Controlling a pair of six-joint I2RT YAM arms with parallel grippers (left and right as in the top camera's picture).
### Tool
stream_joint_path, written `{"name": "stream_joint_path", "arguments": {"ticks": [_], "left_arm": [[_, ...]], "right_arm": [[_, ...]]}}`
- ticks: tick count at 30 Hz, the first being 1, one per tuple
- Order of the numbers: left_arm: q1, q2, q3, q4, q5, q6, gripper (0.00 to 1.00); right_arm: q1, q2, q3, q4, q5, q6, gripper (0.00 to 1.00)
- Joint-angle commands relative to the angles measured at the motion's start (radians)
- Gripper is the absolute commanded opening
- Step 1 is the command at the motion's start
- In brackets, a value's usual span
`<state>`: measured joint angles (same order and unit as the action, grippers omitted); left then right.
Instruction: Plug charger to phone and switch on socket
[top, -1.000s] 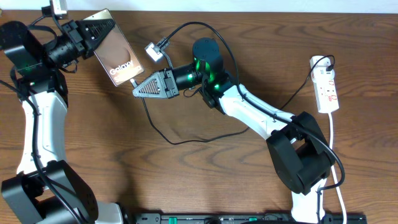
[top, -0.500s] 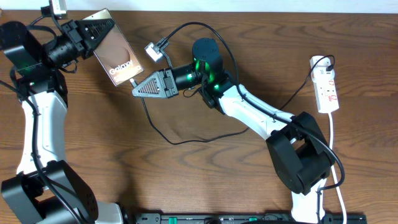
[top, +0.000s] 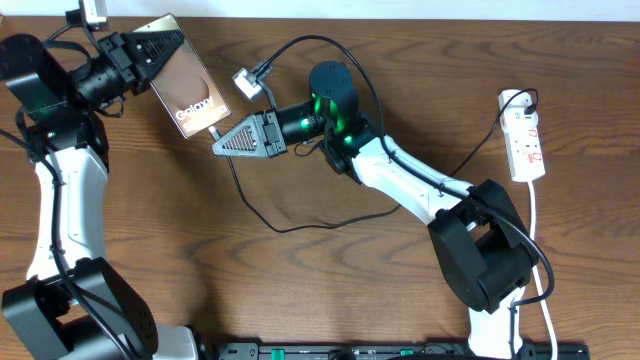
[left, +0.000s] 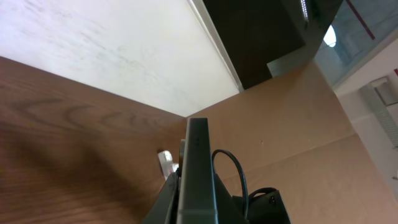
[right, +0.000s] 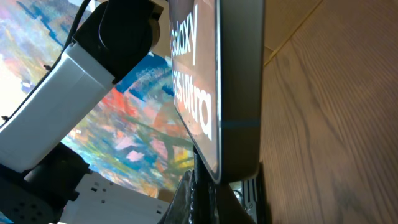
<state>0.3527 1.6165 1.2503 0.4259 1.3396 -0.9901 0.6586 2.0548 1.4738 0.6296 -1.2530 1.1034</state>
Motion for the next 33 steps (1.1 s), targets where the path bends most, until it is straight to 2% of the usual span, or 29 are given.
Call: {"name": "stream_joint_path", "arguments": {"ticks": [1, 33], "left_arm": [[-0.003, -0.003, 0.006, 0.007, 0.067, 0.013, 0.08], [-0.003, -0.003, 0.006, 0.006, 0.082, 0.032, 0.08]], "right_arm": [[0.004, -0.007, 0.016, 0.011, 0.065, 0.011, 0.01], [0.004, -0.007, 0.016, 0.037, 0.065, 0.041, 0.01]]}}
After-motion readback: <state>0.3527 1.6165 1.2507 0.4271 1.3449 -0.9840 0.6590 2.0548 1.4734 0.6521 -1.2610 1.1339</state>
